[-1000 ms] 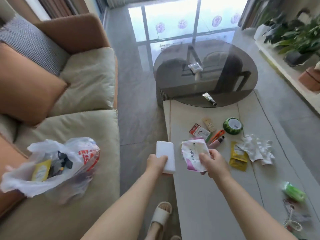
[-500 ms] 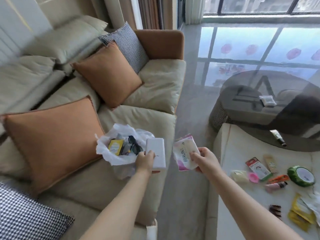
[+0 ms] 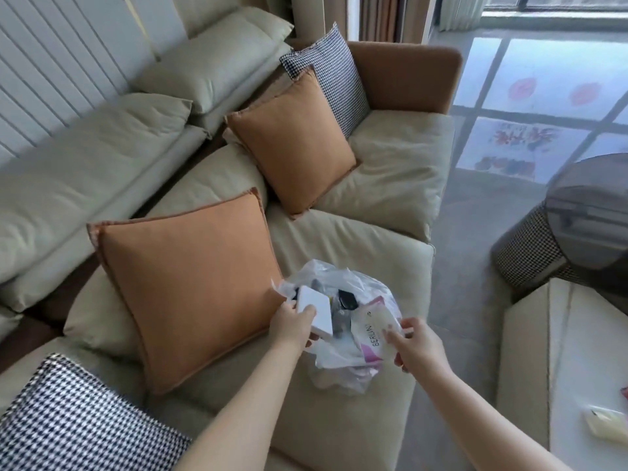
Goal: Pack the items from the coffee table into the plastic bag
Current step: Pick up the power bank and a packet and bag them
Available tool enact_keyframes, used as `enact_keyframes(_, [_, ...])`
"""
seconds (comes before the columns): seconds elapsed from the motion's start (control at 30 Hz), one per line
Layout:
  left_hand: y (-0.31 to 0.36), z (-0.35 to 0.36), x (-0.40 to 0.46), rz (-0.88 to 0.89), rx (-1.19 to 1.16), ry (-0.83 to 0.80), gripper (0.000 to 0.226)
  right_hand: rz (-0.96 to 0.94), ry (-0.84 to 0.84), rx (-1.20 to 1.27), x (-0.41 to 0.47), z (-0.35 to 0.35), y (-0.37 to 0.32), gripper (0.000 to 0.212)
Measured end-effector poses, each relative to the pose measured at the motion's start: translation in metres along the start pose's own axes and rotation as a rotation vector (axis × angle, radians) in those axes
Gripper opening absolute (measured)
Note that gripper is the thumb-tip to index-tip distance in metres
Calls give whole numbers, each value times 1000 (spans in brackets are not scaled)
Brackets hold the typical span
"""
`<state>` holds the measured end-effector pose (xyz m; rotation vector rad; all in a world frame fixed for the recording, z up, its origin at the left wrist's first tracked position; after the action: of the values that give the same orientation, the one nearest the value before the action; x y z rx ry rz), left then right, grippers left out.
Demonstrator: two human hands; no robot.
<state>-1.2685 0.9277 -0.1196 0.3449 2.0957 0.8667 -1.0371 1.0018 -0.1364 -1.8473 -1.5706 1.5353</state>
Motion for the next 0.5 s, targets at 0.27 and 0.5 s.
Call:
enact_keyframes(0.27, [-6,27,102,80,708,-142,32,-13,-5,-403,60,67,0,17])
enact_keyframes(0.5, [-3,54,129,268,931,-153,34,-104,-116,-873,77,88,-9,34])
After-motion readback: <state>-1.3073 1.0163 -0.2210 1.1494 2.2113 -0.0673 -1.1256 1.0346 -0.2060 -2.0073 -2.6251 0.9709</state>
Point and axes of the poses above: each hand's wrist, its own x-axis towards the middle knuckle, its own z-axis out of the palm, y = z × x, the point moved 8 cm from there along x, towards the middle knuckle, and after that the axes turned 4 degrees about -z, right-handed, at the moved point
